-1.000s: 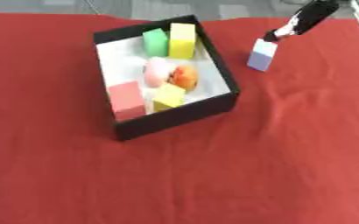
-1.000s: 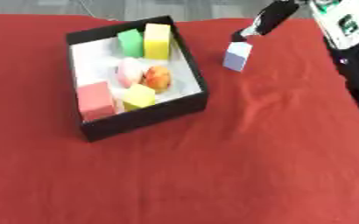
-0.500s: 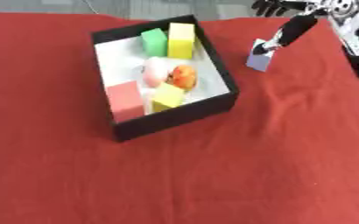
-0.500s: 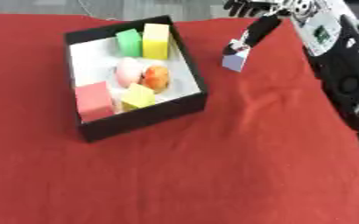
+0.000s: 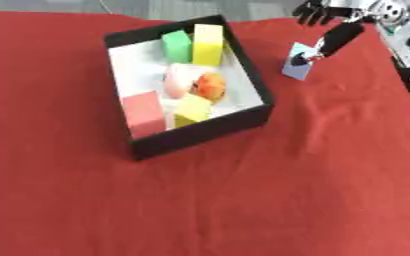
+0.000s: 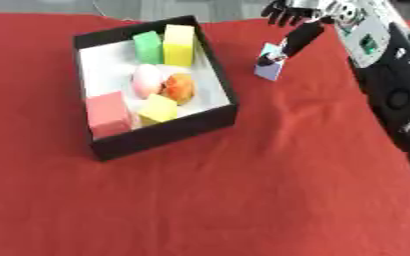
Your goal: Pick up objects on the table and place them in the box.
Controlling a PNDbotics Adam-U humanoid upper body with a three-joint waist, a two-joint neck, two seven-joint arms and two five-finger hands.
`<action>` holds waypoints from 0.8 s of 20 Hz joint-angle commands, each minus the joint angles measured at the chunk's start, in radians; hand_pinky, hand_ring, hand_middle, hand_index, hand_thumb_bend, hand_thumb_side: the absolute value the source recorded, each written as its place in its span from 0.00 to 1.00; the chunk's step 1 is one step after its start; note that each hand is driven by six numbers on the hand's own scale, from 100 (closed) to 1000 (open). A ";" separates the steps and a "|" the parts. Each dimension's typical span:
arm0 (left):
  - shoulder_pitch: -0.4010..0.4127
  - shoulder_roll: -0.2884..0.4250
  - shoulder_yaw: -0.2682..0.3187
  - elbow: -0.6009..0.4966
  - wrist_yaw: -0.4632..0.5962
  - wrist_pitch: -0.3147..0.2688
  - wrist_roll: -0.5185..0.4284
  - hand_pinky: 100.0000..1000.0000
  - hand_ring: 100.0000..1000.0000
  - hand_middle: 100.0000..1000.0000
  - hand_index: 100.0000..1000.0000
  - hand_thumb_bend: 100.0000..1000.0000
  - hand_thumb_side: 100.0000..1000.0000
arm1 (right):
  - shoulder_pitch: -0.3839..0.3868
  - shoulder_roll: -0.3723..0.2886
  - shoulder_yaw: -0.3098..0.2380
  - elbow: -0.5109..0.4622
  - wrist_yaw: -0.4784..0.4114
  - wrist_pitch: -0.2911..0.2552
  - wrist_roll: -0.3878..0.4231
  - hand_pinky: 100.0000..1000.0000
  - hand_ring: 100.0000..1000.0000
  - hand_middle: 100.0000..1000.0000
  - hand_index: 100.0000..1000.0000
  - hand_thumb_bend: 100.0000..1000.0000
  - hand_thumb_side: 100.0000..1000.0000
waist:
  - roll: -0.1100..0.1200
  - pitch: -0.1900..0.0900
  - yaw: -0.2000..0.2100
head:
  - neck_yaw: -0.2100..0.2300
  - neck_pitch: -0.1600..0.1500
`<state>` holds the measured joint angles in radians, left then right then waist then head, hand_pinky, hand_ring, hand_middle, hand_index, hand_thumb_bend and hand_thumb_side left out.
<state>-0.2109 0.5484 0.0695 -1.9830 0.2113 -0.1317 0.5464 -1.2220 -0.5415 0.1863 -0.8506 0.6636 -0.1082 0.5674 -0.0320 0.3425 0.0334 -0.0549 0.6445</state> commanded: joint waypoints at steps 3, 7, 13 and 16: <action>-0.013 0.030 0.001 -0.017 0.003 -0.005 -0.002 0.59 0.65 0.62 0.72 0.39 0.60 | -0.010 -0.016 -0.016 0.002 0.018 0.012 -0.049 0.85 0.85 0.80 0.92 0.61 0.26 | 0.002 -0.009 0.005 | -0.006 -0.013; -0.015 0.031 0.001 -0.017 0.000 -0.004 0.000 0.59 0.65 0.62 0.72 0.39 0.60 | -0.003 -0.019 -0.025 0.012 0.026 0.021 -0.058 0.85 0.86 0.81 0.92 0.61 0.27 | -0.001 0.005 0.014 | -0.010 -0.023; -0.017 0.030 0.001 -0.017 -0.006 -0.004 0.004 0.59 0.65 0.62 0.72 0.39 0.60 | 0.005 -0.032 -0.044 0.025 0.025 0.032 -0.055 0.85 0.86 0.81 0.92 0.61 0.27 | -0.006 0.025 0.025 | -0.014 -0.034; -0.017 0.029 0.001 -0.017 -0.007 -0.003 0.005 0.59 0.64 0.61 0.72 0.39 0.60 | 0.009 -0.037 -0.055 0.032 0.015 0.040 -0.062 0.85 0.86 0.81 0.92 0.61 0.27 | -0.006 0.033 0.027 | -0.017 -0.041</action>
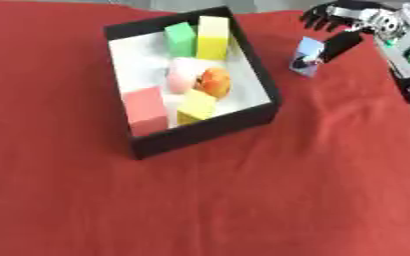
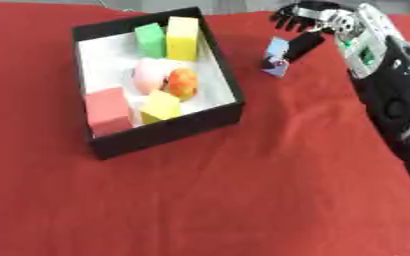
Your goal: Pick up objects on the table and place them in the box.
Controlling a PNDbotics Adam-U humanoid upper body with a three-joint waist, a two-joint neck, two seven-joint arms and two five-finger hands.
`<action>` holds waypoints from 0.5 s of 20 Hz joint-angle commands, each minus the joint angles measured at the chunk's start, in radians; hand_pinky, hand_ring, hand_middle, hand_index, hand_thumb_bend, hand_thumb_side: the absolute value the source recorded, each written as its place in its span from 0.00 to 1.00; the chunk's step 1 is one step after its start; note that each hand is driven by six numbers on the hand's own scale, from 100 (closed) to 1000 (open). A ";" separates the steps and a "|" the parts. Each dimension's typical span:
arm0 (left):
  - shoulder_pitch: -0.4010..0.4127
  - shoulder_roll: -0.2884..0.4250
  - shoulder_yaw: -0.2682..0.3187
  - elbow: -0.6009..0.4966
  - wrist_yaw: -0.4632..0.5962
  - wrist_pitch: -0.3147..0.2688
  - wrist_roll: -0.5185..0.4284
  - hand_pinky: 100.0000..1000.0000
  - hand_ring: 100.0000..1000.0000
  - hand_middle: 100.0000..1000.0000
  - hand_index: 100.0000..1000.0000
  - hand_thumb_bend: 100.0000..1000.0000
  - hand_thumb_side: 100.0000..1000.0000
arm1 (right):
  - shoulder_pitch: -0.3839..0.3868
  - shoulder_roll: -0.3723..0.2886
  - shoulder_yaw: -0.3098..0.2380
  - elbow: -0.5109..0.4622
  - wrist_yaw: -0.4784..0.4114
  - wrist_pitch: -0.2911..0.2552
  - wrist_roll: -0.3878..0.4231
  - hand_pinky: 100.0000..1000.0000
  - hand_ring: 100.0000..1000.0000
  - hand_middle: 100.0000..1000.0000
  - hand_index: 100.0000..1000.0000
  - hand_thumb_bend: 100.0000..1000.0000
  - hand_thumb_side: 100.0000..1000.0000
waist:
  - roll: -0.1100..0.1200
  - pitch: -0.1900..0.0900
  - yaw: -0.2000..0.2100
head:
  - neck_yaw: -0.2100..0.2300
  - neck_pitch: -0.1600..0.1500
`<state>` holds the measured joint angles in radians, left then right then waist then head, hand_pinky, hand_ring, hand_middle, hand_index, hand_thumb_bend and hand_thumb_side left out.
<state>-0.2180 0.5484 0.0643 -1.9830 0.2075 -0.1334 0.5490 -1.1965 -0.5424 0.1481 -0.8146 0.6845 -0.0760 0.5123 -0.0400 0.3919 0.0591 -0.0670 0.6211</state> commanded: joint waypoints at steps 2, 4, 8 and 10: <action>-0.011 0.028 0.006 -0.017 -0.005 -0.001 0.004 0.59 0.64 0.61 0.71 0.39 0.60 | -0.014 -0.041 -0.022 -0.003 -0.008 0.015 -0.016 0.85 0.86 0.81 0.92 0.61 0.27 | 0.002 -0.012 0.002 | -0.007 -0.021; -0.012 0.027 0.005 -0.017 -0.006 -0.001 0.004 0.59 0.64 0.61 0.71 0.39 0.60 | -0.011 -0.045 -0.027 0.000 -0.006 0.024 -0.029 0.84 0.85 0.80 0.92 0.61 0.28 | 0.001 -0.009 0.004 | -0.007 -0.024; -0.011 0.026 0.005 -0.017 -0.008 0.000 0.005 0.58 0.64 0.61 0.71 0.39 0.61 | -0.007 -0.049 -0.030 0.005 -0.001 0.033 -0.041 0.83 0.84 0.79 0.92 0.60 0.29 | 0.001 -0.003 0.006 | -0.009 -0.028; -0.011 0.026 0.005 -0.017 -0.009 0.000 0.005 0.59 0.64 0.61 0.71 0.40 0.61 | -0.007 -0.051 -0.031 0.007 -0.001 0.038 -0.043 0.82 0.82 0.77 0.91 0.58 0.31 | 0.001 -0.002 0.006 | -0.008 -0.028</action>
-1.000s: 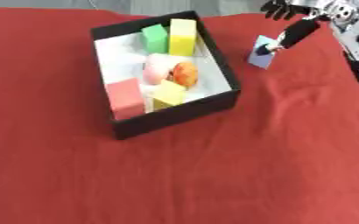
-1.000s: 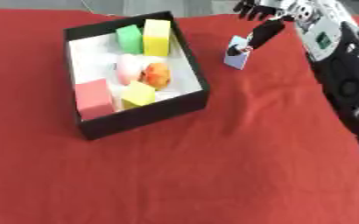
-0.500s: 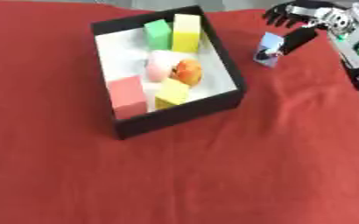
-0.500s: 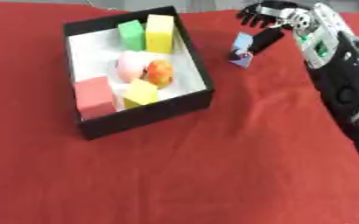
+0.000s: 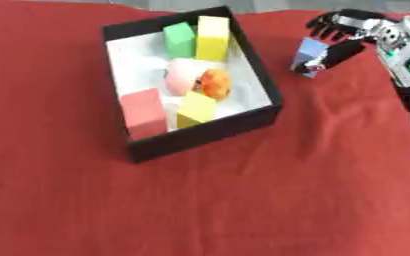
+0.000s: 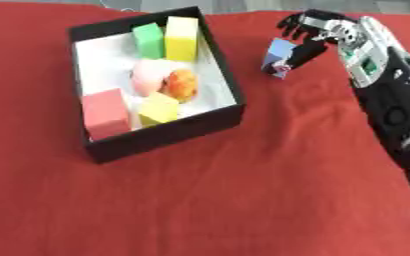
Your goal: Pick up objects on the table and place them in the box.
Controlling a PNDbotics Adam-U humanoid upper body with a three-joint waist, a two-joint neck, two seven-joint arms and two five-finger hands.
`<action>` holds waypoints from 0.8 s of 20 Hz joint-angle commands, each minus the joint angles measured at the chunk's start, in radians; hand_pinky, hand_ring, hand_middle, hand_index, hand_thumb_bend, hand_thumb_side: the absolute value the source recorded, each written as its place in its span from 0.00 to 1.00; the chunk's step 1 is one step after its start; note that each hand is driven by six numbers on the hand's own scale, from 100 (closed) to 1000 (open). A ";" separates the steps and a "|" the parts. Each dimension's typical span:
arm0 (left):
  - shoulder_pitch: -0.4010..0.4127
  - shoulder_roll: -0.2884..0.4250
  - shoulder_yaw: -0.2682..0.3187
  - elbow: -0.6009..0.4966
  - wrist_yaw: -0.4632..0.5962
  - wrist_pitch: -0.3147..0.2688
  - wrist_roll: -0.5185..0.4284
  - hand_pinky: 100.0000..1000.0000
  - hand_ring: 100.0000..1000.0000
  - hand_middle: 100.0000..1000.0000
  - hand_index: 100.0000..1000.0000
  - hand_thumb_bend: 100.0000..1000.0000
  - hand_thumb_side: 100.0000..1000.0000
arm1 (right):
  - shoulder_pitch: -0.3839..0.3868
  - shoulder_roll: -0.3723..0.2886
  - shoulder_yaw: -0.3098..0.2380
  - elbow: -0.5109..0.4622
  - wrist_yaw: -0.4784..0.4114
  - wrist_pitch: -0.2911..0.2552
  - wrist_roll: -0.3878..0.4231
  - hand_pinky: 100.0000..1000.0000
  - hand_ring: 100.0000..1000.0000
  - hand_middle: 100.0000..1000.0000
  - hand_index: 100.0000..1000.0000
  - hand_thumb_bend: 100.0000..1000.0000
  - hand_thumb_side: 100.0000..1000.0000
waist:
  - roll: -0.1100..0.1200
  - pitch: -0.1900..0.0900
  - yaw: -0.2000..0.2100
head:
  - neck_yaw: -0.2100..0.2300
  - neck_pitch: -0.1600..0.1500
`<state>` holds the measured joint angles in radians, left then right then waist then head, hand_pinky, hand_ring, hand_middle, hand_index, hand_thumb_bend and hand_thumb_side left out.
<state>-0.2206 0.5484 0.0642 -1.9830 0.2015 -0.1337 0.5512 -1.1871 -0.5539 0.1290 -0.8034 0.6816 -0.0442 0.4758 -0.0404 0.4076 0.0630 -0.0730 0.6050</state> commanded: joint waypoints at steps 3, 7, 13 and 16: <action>-0.009 0.026 0.004 -0.017 -0.004 0.001 0.003 0.59 0.64 0.61 0.71 0.40 0.61 | -0.018 -0.040 -0.013 0.002 0.004 0.015 -0.001 0.79 0.79 0.73 0.90 0.56 0.32 | 0.001 -0.017 0.000 | -0.002 -0.012; -0.008 0.025 0.004 -0.017 -0.006 0.001 0.003 0.58 0.64 0.61 0.71 0.40 0.61 | -0.019 -0.040 -0.013 0.006 0.002 0.032 0.007 0.75 0.72 0.63 0.84 0.50 0.31 | 0.002 -0.018 -0.002 | 0.000 -0.009; -0.008 0.024 0.004 -0.017 -0.007 0.001 0.002 0.58 0.64 0.61 0.70 0.40 0.60 | -0.020 -0.038 -0.012 0.012 0.001 0.067 -0.001 0.72 0.72 0.50 0.74 0.34 0.05 | 0.004 -0.018 -0.002 | 0.001 -0.010; -0.006 0.023 0.005 -0.017 -0.007 0.001 0.002 0.58 0.64 0.61 0.70 0.40 0.60 | -0.022 -0.038 -0.011 0.012 -0.002 0.085 -0.004 0.70 0.69 0.51 0.73 0.35 0.07 | 0.004 -0.018 -0.002 | 0.004 -0.007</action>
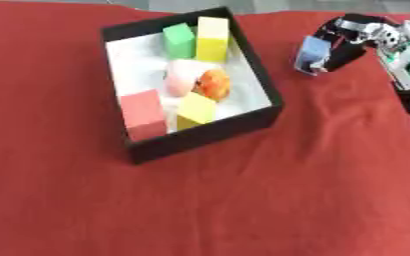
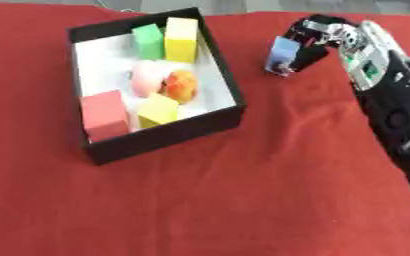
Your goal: Pick up objects on the table and place them in the box.
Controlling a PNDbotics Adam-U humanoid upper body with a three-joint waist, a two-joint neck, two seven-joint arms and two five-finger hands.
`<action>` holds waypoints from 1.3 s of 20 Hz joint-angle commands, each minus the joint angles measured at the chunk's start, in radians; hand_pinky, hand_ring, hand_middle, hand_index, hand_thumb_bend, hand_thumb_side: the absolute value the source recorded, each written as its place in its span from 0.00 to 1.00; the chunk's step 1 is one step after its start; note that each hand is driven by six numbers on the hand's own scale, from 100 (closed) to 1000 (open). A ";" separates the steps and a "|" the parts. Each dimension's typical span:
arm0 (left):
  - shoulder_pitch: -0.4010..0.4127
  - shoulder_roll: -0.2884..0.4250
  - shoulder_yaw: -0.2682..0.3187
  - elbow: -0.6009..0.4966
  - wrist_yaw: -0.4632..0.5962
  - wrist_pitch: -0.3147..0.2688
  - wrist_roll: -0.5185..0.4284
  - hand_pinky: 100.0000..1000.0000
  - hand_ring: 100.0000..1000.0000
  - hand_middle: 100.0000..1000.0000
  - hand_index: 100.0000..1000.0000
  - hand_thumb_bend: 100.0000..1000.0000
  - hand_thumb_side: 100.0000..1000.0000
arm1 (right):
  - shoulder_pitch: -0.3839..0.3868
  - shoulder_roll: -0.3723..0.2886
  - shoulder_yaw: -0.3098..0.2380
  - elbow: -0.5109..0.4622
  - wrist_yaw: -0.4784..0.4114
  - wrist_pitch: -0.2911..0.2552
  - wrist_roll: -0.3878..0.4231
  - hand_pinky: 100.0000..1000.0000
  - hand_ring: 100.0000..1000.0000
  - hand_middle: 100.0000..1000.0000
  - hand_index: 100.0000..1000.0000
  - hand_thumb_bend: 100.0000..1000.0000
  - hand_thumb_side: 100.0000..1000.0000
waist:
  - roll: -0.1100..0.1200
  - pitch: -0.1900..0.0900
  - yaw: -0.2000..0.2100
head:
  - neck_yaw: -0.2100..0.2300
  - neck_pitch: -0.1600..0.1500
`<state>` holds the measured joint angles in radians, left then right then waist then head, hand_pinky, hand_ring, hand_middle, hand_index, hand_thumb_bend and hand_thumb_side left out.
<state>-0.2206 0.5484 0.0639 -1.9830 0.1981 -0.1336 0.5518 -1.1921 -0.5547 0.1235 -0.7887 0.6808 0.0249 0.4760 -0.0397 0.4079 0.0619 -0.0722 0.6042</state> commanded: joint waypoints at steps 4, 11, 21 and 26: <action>-0.009 0.020 0.005 -0.017 -0.003 0.001 0.001 0.58 0.64 0.61 0.70 0.40 0.60 | -0.015 -0.035 -0.005 -0.005 0.002 0.038 -0.016 0.67 0.65 0.48 0.71 0.36 0.09 | 0.002 -0.018 0.000 | 0.002 -0.013; -0.002 0.017 0.007 -0.017 -0.002 0.003 0.006 0.58 0.64 0.61 0.70 0.40 0.60 | -0.020 -0.029 -0.005 -0.035 -0.054 0.045 -0.067 0.63 0.60 0.44 0.65 0.33 0.00 | 0.003 -0.026 -0.001 | 0.002 -0.004; 0.013 0.025 0.021 -0.017 -0.006 -0.002 0.024 0.59 0.65 0.62 0.71 0.41 0.59 | -0.073 -0.051 0.089 -0.571 -0.265 0.069 -0.046 0.65 0.60 0.45 0.65 0.31 0.00 | 0.011 -0.073 -0.028 | 0.026 0.036; 0.006 0.042 0.051 -0.017 -0.005 -0.024 0.061 0.60 0.66 0.63 0.72 0.42 0.57 | -0.114 0.063 0.185 -0.752 -0.189 0.071 0.059 0.67 0.62 0.46 0.67 0.33 0.00 | 0.018 -0.111 -0.034 | 0.032 0.066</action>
<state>-0.2045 0.5536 0.0962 -1.9830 0.1965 -0.1522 0.6018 -1.2836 -0.5057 0.2929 -1.4903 0.4704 0.0973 0.5108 -0.0276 0.3214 0.0277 -0.0440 0.6630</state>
